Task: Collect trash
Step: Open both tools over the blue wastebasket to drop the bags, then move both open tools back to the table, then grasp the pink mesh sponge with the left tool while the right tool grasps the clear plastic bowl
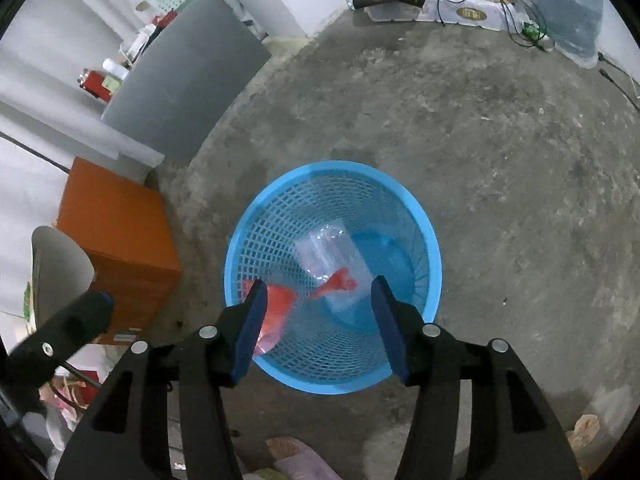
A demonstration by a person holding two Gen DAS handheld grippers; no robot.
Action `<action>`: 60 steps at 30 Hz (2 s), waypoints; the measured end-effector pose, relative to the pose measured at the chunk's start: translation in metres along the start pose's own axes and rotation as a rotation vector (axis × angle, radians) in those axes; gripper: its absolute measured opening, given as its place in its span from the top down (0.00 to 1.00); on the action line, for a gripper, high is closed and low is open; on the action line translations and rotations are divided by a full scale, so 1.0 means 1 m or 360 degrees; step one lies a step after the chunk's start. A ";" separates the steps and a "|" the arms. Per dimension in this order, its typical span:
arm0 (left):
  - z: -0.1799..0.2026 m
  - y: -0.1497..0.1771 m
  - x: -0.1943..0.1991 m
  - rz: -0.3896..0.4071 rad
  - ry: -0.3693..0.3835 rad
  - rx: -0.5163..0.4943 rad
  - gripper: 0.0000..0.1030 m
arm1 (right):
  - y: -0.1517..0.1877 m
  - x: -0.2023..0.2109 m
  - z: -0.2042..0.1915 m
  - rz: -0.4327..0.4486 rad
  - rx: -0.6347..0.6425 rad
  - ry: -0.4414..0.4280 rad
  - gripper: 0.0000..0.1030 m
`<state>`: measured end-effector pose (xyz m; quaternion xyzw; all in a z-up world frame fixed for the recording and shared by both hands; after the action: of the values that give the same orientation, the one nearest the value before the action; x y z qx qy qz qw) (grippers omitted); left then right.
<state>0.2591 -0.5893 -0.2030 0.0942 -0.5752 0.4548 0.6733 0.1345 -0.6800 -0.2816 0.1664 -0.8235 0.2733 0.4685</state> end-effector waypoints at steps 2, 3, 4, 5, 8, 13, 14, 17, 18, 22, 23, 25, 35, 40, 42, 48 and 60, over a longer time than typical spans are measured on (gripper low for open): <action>0.003 0.001 0.007 0.0014 0.0015 0.0002 0.33 | 0.001 0.010 -0.001 0.0050 0.0008 0.0009 0.49; 0.004 0.002 0.011 0.0022 0.0031 0.0001 0.33 | 0.003 0.017 -0.002 0.0074 0.0017 0.0009 0.49; 0.006 0.002 0.015 0.0028 0.0047 -0.0007 0.33 | 0.003 0.023 -0.003 0.0102 0.0030 0.0009 0.49; 0.009 0.003 0.026 0.0042 0.0065 -0.0031 0.33 | 0.004 0.030 -0.005 0.0129 0.0048 0.0013 0.49; 0.021 0.004 0.062 0.0102 0.0121 -0.0118 0.33 | 0.010 0.069 -0.017 0.0263 0.0164 0.0064 0.49; 0.023 0.018 0.172 0.0246 0.0246 -0.0240 0.33 | 0.029 0.163 -0.059 0.0592 0.0427 0.0082 0.38; 0.020 0.023 0.194 0.0271 0.0247 -0.0265 0.33 | 0.034 0.180 -0.067 0.0654 0.0468 0.0070 0.27; -0.012 0.049 0.288 0.0430 0.0167 -0.0321 0.33 | 0.061 0.242 -0.100 0.0904 0.0651 0.0023 0.06; -0.026 0.057 0.314 0.0475 0.0138 -0.0312 0.33 | 0.075 0.261 -0.113 0.0972 0.0721 -0.0018 0.06; -0.100 0.110 0.439 0.0728 -0.0010 -0.0155 0.33 | 0.133 0.297 -0.157 0.1012 0.0977 -0.0171 0.06; -0.114 0.124 0.461 0.0775 -0.0043 -0.0120 0.33 | 0.150 0.301 -0.170 0.0995 0.1046 -0.0207 0.06; -0.146 0.161 0.506 0.0878 -0.0131 -0.0037 0.31 | 0.177 0.306 -0.189 0.0957 0.1119 -0.0291 0.06; -0.216 0.322 0.546 0.0969 -0.0232 0.0329 0.19 | 0.273 0.308 -0.267 0.0559 0.1173 -0.0678 0.06; -0.224 0.373 0.498 0.0867 -0.0324 0.0384 0.19 | 0.298 0.283 -0.293 0.0320 0.1162 -0.0720 0.06; -0.225 0.384 0.476 0.0822 -0.0417 0.0351 0.19 | 0.301 0.271 -0.300 0.0234 0.1130 -0.0725 0.06; -0.227 0.391 0.427 0.0664 -0.0747 0.0165 0.18 | 0.312 0.246 -0.319 0.0085 0.1085 -0.0720 0.06; -0.258 0.392 0.401 0.0575 -0.0771 0.0174 0.18 | 0.320 0.224 -0.351 -0.0010 0.1153 -0.0674 0.06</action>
<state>0.1241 0.0032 -0.0958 0.1321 -0.7011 0.5617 0.4188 0.0900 -0.2167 -0.0383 0.3754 -0.7518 0.5035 0.2010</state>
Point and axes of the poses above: each gripper's, at about its wrist camera, not at the fingertips, and x roughly against the way its jaws point, z to its right, y to its underside, the point moved 6 cm from there along -x, roughly the way its jaws point, and after that the axes turned 1 degree about z, right-handed, at the moved point
